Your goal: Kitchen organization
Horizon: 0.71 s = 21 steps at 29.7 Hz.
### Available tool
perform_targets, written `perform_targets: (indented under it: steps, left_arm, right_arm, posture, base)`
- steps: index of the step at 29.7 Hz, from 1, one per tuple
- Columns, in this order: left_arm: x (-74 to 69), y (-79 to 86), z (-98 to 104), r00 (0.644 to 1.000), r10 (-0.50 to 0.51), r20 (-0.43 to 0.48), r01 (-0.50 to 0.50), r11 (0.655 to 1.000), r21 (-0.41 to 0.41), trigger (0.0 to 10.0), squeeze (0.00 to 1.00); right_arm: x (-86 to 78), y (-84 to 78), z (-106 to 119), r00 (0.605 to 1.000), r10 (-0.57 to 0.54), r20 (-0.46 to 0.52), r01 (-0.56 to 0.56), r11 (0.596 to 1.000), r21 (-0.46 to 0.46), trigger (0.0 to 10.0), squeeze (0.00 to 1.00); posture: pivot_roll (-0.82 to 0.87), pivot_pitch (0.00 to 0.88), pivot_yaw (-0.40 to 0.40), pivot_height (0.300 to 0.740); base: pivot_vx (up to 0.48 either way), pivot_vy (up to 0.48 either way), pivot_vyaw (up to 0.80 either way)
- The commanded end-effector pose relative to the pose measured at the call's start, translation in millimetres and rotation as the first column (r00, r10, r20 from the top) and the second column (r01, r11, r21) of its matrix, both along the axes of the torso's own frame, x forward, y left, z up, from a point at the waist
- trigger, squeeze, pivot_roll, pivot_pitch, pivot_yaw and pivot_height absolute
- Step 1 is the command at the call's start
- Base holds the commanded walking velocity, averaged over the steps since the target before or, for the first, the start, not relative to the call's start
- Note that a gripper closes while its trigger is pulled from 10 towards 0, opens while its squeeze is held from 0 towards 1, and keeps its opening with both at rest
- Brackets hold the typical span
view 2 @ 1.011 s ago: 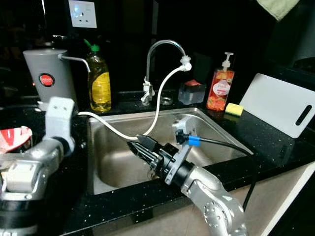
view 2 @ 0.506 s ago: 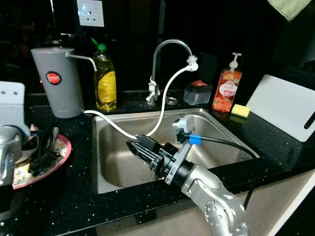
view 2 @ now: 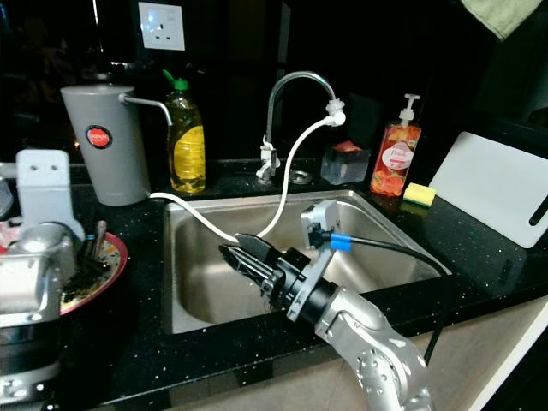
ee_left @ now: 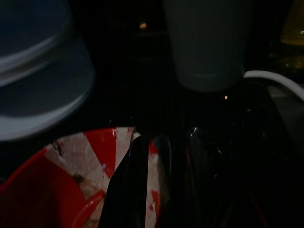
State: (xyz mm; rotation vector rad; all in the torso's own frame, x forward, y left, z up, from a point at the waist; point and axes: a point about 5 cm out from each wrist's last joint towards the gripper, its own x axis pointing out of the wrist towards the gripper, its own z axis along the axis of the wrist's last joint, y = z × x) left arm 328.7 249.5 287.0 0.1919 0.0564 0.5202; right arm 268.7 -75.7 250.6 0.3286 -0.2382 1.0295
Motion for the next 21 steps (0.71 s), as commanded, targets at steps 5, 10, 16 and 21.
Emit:
perform_targets:
  steps: [5,10,16,21]
  left_arm:
    - [-1.5,0.2,-3,0.999,0.038,-0.017,-0.038,0.999,-0.016,10.0,0.00]
    - [0.0,5.4,-19,0.998,0.024,-0.064,-0.031,0.994,-0.108,10.0,0.00]
    - [0.8,12.0,-31,0.993,0.033,-0.110,-0.048,0.990,-0.131,10.0,0.00]
    - [1.9,11.2,-40,0.990,0.025,-0.138,-0.048,0.985,-0.167,10.0,0.00]
  right_arm:
    - [-2.2,-1.1,1,1.000,-0.002,0.001,0.002,1.000,0.004,10.0,0.00]
    - [0.0,-2.2,0,1.000,-0.017,-0.006,0.017,1.000,-0.001,10.0,0.00]
    - [0.0,-2.8,1,1.000,-0.022,-0.005,0.022,1.000,0.000,10.0,0.00]
    - [-0.5,-2.7,0,1.000,-0.023,-0.002,0.023,1.000,-0.001,10.0,0.00]
  posture:
    - [-0.04,0.000,-0.080,0.740]
    - [-0.05,0.000,-0.081,0.740]
    - [-0.05,0.000,-0.074,0.740]
    - [-0.05,0.000,-0.069,0.740]
  base:
    - [0.000,0.000,0.00]
    - [0.000,0.000,0.00]
    - [0.000,0.000,0.00]
    - [0.000,0.000,0.00]
